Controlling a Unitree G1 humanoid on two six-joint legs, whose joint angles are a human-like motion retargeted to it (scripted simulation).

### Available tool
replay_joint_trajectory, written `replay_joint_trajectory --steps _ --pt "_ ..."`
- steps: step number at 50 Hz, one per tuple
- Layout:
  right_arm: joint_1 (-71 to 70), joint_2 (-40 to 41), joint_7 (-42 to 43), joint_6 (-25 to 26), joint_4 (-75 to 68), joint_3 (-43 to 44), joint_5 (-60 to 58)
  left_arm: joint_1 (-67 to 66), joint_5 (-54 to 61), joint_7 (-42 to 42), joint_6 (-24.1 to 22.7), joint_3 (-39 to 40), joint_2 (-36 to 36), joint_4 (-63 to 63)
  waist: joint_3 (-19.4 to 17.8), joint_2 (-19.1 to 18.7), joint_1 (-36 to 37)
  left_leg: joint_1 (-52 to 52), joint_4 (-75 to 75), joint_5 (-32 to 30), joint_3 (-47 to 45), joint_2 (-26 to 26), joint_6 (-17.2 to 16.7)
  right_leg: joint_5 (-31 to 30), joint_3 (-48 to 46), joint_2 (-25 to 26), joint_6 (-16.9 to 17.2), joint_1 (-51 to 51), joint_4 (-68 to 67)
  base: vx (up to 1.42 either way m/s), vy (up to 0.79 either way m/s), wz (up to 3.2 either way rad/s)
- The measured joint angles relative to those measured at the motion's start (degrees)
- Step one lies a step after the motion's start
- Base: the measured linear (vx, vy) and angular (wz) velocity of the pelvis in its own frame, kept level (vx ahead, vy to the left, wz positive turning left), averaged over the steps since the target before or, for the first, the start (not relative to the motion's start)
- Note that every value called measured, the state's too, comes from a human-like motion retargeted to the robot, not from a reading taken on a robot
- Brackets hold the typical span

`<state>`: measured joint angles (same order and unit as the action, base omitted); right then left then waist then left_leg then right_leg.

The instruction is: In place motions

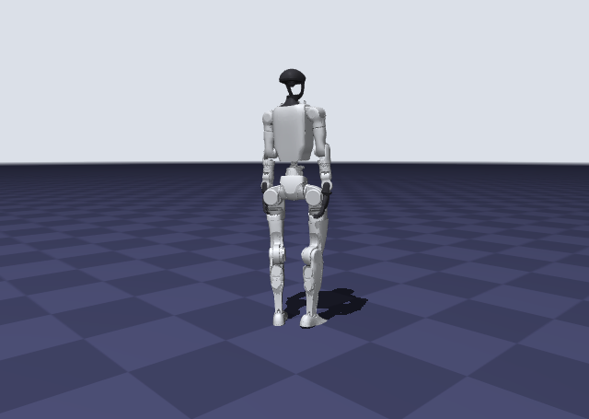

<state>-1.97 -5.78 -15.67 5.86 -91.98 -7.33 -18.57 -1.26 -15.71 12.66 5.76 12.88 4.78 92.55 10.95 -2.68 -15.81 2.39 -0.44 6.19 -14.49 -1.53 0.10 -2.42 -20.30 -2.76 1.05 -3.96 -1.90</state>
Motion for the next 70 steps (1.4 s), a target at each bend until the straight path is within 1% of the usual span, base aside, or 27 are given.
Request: replay_joint_trajectory --steps 70 --pt "0.12 0.13 0.1 0.03 0.06 -0.02 -0.05 -0.12 0.14 -0.15 0.05 0.14 -0.05 -0.01 0.44 -0.05 0.02 0.15 0.03 0.14 -0.18 0.03 -0.12 0.06 0.26 0.11 -0.1 -0.24 0.0 0.0 0.0 0.0"
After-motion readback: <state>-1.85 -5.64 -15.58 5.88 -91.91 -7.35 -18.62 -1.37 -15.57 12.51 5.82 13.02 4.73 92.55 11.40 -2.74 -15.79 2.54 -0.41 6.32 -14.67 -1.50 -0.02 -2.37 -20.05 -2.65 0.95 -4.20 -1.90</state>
